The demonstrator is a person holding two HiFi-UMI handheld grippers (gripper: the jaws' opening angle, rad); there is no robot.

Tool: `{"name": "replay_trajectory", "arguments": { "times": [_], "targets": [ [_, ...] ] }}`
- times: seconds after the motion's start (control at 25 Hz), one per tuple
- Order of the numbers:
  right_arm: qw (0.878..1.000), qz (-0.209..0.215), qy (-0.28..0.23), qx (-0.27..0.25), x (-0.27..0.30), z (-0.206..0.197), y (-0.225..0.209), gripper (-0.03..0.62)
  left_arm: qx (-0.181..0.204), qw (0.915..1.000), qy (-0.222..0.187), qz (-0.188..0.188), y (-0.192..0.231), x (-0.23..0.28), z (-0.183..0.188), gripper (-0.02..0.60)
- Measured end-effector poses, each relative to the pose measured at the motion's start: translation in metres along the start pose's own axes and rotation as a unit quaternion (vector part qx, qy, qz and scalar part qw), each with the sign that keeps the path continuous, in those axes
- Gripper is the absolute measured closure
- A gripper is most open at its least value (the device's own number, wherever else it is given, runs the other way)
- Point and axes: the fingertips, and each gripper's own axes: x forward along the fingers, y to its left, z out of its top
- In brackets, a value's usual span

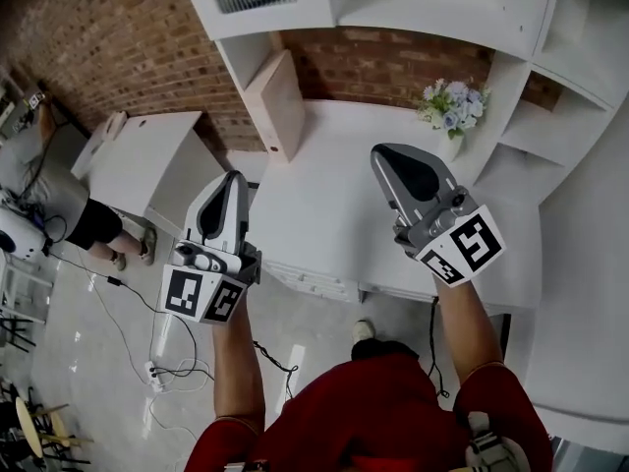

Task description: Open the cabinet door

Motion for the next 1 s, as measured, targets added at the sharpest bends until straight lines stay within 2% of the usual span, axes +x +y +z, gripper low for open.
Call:
{"name": "replay_trajectory", "arguments": {
  "times": [0.16,0.36,1.0],
  "targets": [
    [1.000,0.007,0.006,0.003,0.032,-0.017,-0.042,0.583,0.000,1.0000,0.003,0.001,0.021,0.046,-0.018,0.580],
    [1.000,-0.005,0.018,0.009,0.070,-0.028,-0.080,0.583,-0.011,0.9999,0.004,-0.005,0.045,0.083,-0.033,0.581],
    [0.996,-0.056,0.055,-0.035,0.164,-0.013,-0.150,0.582,-0.037,0.9976,-0.005,-0.058,0.100,0.156,-0.048,0.580]
  ]
}}
